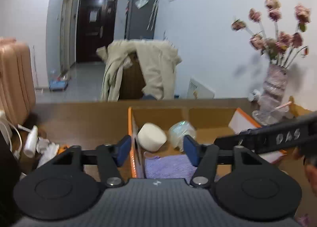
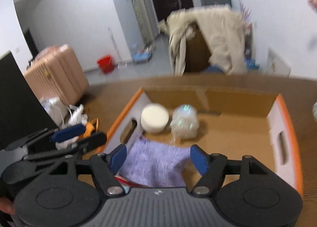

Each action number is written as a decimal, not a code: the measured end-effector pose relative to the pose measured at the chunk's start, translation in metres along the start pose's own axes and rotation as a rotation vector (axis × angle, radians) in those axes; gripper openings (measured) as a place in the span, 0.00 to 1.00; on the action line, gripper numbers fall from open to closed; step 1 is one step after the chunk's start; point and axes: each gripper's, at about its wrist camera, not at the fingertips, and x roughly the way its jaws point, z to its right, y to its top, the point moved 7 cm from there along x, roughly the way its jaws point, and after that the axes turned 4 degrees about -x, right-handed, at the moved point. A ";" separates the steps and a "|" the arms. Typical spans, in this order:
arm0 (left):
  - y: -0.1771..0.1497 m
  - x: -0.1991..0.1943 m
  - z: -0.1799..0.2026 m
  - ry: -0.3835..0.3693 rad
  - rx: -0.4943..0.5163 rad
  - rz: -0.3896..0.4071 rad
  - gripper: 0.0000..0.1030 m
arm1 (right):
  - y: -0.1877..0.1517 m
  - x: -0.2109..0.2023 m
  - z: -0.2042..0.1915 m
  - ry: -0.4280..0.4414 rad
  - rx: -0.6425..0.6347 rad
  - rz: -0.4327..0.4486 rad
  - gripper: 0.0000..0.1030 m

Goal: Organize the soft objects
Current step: 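Lower the lavender pouch into the box and open both grippers, then grasp the pink satin scrunchie with the left gripper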

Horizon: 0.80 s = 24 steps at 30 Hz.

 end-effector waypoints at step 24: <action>-0.143 -0.186 0.084 -0.069 0.099 0.297 1.00 | -0.216 -0.207 -0.013 -0.404 -0.029 0.495 1.00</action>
